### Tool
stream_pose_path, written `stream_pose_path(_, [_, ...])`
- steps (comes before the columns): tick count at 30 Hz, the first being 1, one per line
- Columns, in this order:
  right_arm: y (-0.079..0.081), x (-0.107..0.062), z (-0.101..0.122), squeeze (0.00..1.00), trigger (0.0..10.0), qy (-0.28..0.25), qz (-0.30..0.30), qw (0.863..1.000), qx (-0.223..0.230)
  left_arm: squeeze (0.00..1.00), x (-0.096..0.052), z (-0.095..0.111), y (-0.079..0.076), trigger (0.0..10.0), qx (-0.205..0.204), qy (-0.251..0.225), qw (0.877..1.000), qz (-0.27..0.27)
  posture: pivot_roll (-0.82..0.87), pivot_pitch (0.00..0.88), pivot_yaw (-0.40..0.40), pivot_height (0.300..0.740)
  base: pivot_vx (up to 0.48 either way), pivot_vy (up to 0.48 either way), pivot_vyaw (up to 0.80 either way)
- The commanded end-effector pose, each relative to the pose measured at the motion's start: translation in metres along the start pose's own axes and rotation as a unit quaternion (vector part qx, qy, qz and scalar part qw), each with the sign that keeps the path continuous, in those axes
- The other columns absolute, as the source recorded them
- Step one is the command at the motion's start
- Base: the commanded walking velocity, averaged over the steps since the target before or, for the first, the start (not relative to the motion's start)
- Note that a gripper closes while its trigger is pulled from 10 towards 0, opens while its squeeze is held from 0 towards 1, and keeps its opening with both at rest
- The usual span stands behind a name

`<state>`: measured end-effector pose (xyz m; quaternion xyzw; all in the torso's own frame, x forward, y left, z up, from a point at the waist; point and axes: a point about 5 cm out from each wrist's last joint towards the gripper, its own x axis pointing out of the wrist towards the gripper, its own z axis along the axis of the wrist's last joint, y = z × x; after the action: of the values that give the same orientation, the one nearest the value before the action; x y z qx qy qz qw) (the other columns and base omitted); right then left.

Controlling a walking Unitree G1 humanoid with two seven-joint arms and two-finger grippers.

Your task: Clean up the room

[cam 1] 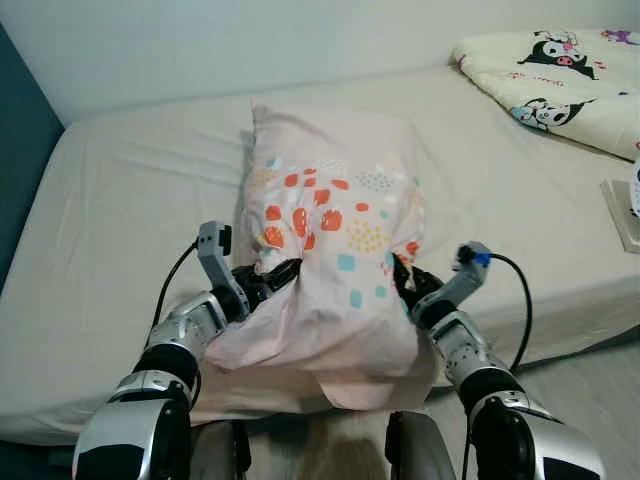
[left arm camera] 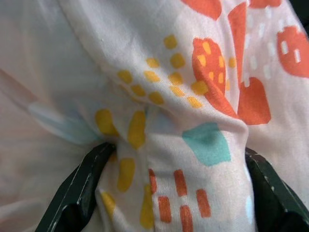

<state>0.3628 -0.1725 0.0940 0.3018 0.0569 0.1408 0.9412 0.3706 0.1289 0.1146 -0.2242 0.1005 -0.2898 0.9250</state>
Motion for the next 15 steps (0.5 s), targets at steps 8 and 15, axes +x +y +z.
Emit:
stream_pose_path(8, [0.002, -0.008, -0.039, 0.00, 0.0, 0.089, 0.009, 0.996, -0.025, 0.00, 0.002, -0.015, -0.002, 0.0, -0.008, 0.016, 1.000, 0.019, 0.09, 0.157, 0.015, 0.567, 0.000, 0.000, 0.00])
stream_pose_path(15, [-0.009, -0.016, -0.042, 0.00, 0.0, 0.095, -0.031, 0.994, -0.046, 0.00, 0.001, -0.028, -0.007, 0.0, -0.037, 0.026, 0.999, 0.005, 0.07, 0.137, 0.008, 0.567, 0.000, 0.000, 0.00])
